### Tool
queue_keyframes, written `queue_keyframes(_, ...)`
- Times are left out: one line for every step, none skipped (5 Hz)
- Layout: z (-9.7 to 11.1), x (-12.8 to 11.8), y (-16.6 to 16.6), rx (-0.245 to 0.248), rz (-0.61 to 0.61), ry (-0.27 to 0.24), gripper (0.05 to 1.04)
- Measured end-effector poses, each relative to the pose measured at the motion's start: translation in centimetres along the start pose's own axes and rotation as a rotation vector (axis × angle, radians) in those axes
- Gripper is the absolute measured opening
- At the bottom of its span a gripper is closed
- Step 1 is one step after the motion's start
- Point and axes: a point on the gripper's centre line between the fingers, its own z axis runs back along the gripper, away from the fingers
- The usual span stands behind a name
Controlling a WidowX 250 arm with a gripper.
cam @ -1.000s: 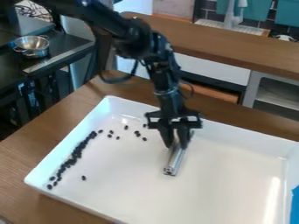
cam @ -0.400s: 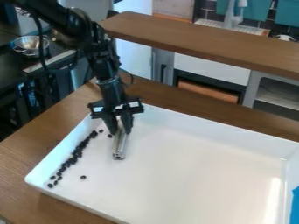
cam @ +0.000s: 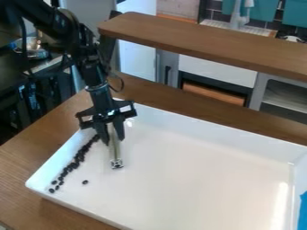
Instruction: Sweep into pile
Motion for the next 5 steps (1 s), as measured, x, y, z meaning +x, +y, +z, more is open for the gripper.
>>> queue_keyframes(0.3, -0.5, 0.4, 0.081, -0.029, -0.042, 0.35)
queue_keyframes(0.6, -1.5, -0.4, 0.078, -0.049, -0.057, 0.35)
queue_keyframes(1.8, -2.5, -2.3, 0.056, -0.095, -0.062, 0.35)
queue_keyframes(3.1, -5.5, -7.0, 0.017, -0.243, -0.008, 0.35)
queue_keyframes(4.1, -8.1, -11.4, -0.014, -0.329, 0.054, 0.35)
